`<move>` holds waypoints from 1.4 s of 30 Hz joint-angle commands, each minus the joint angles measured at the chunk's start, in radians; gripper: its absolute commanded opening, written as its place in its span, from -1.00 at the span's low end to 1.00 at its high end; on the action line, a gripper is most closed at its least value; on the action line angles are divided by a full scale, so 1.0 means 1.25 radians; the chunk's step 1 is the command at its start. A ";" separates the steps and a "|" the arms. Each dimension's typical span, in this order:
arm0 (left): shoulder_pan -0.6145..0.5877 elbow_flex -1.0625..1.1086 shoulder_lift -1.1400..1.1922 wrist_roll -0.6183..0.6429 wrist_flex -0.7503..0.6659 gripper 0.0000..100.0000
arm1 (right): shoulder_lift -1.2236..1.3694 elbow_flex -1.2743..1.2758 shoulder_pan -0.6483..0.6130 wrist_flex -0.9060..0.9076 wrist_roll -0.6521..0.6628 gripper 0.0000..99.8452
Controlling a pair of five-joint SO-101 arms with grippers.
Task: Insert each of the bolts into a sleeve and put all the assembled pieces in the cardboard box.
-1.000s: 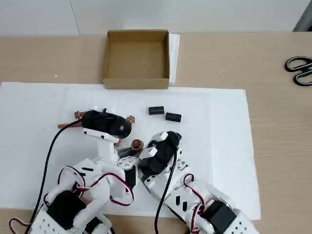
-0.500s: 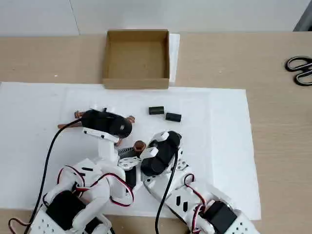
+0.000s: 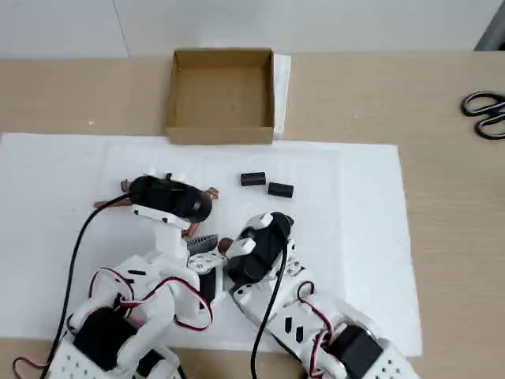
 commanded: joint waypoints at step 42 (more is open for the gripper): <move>-0.644 0.068 -0.004 -0.142 -0.152 -0.99 | -0.002 -0.048 0.274 -0.023 0.002 -0.99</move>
